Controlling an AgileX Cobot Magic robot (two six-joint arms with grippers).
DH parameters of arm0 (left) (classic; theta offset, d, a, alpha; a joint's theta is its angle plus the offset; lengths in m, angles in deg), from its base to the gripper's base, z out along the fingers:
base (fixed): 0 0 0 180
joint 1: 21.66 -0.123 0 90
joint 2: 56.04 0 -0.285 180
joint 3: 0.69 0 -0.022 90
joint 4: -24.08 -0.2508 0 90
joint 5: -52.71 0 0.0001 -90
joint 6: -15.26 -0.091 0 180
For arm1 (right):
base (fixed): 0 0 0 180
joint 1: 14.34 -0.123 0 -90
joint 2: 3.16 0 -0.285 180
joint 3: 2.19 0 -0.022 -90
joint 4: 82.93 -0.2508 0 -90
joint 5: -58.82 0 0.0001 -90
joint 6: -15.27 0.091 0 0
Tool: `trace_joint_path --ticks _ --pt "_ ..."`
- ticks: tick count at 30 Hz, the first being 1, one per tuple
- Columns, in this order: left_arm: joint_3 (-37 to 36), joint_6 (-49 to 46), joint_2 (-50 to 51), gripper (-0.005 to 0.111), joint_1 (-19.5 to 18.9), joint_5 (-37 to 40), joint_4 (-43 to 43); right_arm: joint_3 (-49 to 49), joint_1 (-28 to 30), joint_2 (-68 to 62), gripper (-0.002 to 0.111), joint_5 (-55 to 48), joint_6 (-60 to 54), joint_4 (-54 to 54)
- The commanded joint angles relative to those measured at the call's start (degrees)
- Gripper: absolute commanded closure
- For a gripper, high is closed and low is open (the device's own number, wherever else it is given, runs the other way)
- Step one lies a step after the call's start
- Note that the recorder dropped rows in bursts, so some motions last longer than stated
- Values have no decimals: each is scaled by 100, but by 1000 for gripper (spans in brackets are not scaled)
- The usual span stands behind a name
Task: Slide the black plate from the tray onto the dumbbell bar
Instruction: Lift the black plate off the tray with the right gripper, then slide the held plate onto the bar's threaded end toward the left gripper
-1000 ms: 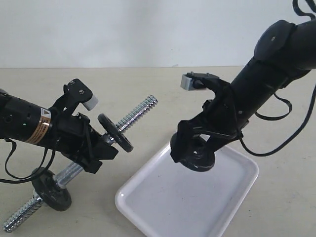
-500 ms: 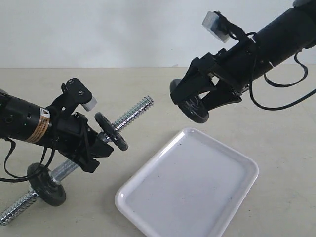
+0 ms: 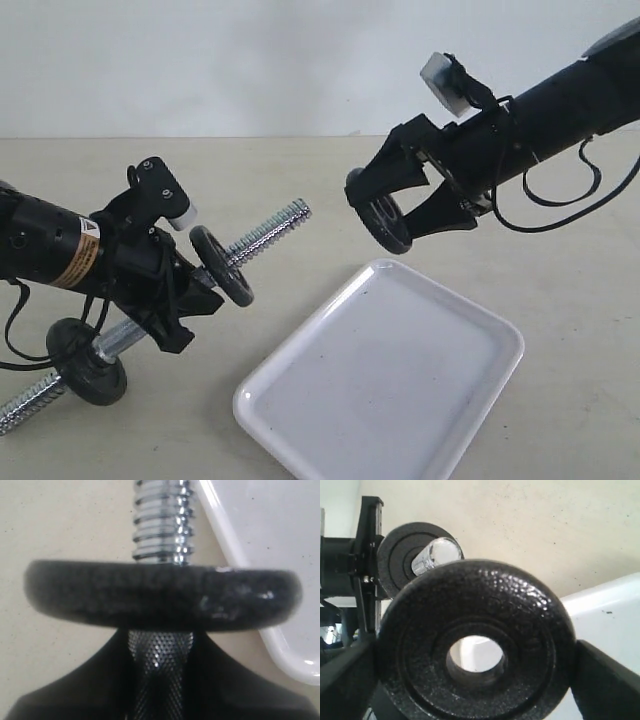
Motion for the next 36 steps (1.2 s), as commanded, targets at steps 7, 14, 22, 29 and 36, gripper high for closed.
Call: trace_joint_path --ticks 7,14,22,29,36 --pt "154 -215 -312 102 11 -28 214 -86 120 -20 108 -143 34 -1173" --pt "154 -450 -674 102 11 80 214 -86 120 -20 108 -143 194 -1205" --pt "154 -727 -972 102 11 23 339 -86 120 -20 108 -143 888 -1245" --pt "154 -727 -972 102 11 58 378 -86 120 165 108 -143 1150 -1321" --pt "154 -727 -972 102 11 -54 465 -86 120 924 108 -143 1602 -84"
